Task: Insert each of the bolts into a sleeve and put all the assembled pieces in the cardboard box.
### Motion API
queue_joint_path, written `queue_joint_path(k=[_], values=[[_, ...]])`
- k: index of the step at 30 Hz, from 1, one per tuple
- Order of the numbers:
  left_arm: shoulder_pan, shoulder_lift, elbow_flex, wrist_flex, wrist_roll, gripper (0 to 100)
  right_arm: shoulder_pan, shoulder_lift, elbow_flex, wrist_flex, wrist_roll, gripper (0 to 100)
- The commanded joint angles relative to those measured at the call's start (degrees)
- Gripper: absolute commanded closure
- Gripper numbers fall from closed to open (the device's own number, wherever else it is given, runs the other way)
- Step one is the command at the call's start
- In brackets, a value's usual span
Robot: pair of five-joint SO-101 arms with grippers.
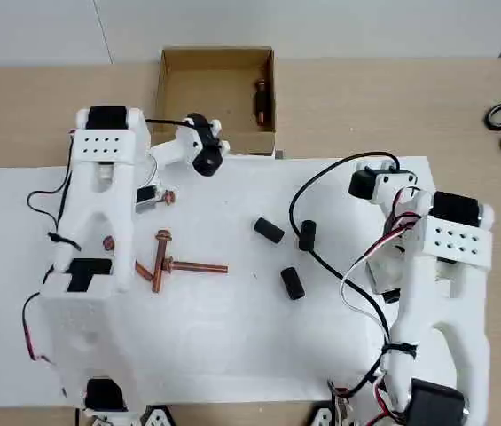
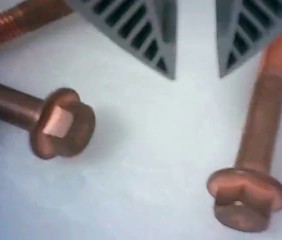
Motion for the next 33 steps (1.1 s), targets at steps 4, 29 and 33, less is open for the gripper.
queue_joint_path(k=[4, 29, 33], values=[[1.14, 2.29, -3.47, 0.26, -0.70, 94, 0.57, -2.15, -0.35, 0.04, 0.53, 98.3], [1.32, 23.56, -22.29, 1.14, -1.76, 96, 0.66, -2.15, -0.35, 0.22, 0.53, 98.3], [1.41, 23.38, -22.46, 1.14, -1.76, 99, 0.66, -2.15, -0.35, 0.22, 0.53, 98.3]])
